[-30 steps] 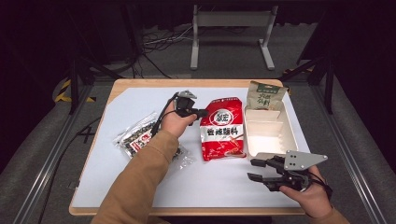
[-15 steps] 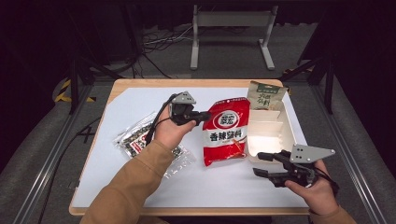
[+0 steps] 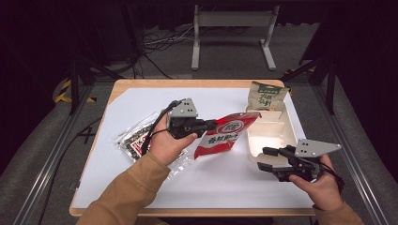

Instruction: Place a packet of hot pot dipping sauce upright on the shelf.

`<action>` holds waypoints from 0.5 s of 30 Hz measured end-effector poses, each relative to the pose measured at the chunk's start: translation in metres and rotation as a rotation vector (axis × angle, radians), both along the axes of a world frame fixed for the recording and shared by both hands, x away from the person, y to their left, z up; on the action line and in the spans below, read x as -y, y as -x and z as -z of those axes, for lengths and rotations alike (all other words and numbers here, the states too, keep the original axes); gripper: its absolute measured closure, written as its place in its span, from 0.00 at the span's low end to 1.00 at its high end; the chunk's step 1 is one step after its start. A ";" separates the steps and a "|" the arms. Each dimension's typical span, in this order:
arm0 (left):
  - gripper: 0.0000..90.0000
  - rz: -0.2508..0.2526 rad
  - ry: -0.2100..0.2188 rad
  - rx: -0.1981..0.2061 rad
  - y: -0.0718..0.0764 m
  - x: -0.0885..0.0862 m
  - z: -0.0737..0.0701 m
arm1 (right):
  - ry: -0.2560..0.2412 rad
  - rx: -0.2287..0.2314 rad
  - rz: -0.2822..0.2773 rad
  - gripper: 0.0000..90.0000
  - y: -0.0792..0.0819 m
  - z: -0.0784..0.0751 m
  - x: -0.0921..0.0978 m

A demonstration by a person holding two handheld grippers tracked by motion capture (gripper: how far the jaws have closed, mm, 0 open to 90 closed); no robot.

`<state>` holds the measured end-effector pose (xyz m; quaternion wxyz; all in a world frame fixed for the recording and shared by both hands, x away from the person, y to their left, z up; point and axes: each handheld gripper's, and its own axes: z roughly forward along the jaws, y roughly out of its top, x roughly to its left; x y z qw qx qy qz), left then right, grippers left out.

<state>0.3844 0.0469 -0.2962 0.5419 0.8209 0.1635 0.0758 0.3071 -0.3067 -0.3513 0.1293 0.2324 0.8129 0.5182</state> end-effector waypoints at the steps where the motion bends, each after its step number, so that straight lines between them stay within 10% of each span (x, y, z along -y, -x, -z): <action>1: 0.99 0.005 0.002 0.001 0.002 -0.002 -0.002 | 0.003 0.001 0.001 0.49 -0.001 -0.001 0.000; 15: 0.99 0.113 0.065 0.021 0.032 -0.016 -0.016 | 0.030 0.003 0.006 0.35 -0.024 0.000 -0.018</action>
